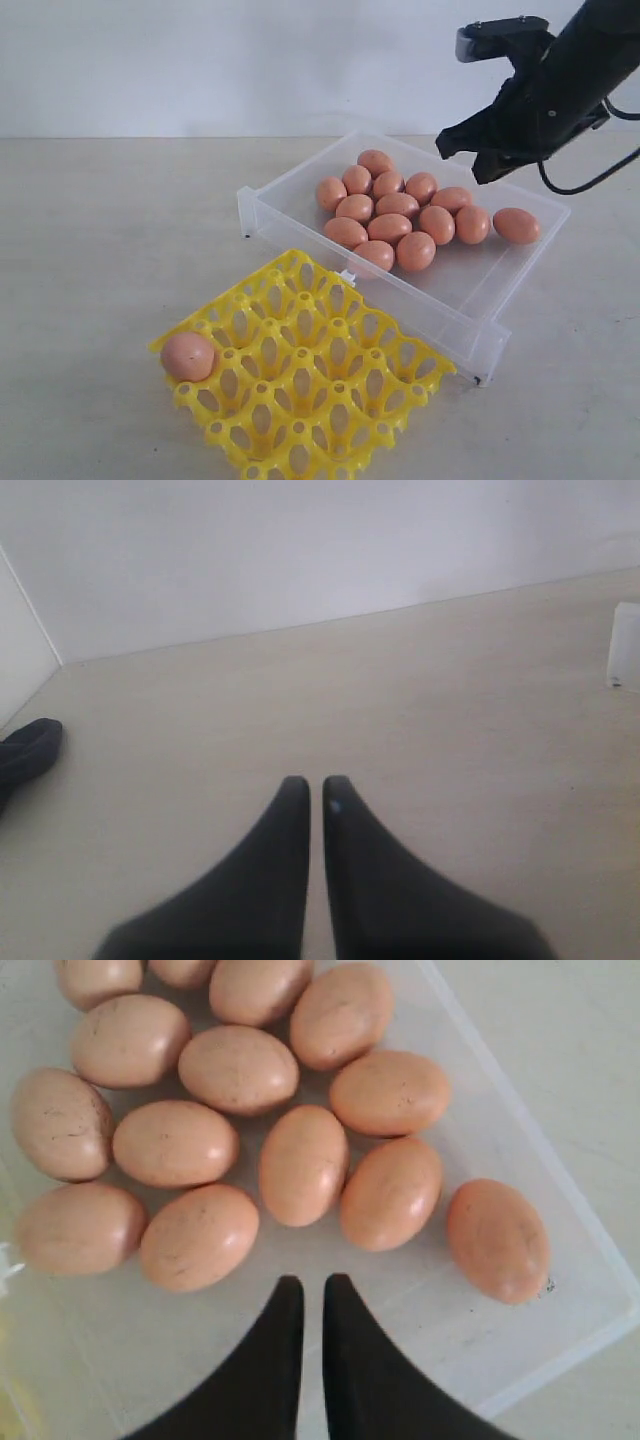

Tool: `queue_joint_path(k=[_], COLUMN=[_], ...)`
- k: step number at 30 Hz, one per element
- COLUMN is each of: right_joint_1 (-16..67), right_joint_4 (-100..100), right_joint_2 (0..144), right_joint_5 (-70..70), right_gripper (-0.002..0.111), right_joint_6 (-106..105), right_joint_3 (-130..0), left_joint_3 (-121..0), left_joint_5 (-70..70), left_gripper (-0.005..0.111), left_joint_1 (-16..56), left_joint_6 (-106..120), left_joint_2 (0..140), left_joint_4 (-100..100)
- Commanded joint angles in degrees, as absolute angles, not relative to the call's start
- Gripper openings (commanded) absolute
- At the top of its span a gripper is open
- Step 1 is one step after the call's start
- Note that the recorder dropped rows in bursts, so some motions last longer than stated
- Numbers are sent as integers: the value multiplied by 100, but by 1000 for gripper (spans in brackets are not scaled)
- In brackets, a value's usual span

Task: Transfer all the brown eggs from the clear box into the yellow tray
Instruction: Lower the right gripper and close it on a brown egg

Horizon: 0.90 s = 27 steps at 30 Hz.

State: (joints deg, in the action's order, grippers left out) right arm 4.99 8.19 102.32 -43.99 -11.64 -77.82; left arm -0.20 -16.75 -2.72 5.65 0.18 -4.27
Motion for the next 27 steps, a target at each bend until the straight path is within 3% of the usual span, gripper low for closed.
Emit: queue_joint_path(k=[1, 2, 3, 13, 27], right_joint_1=[521, 521, 521, 521, 521], right_joint_4=[411, 397, 397, 373, -136], right_joint_2=[10921, 11170, 11336, 12056, 12388], right_joint_5=[-5133, -5256, -5284, -4317, -4339], right_gripper=[25, 41, 50, 51, 51], right_joint_6=[-964, -740, -341, 569, 1120], right_joint_3=[-8670, -8925, -9081, -9136, -9136], left_joint_3=[0, 0, 0, 0, 0], left_joint_5=[-1677, -1677, -1677, -1677, -1677], left_gripper=[4, 4, 4, 4, 4], left_joint_1=[-280, -280, -280, -280, -280], left_joint_6=[518, 518, 518, 518, 518], left_joint_2=[0, 0, 0, 0, 0], left_joint_4=[-434, -434, -434, -434, -434])
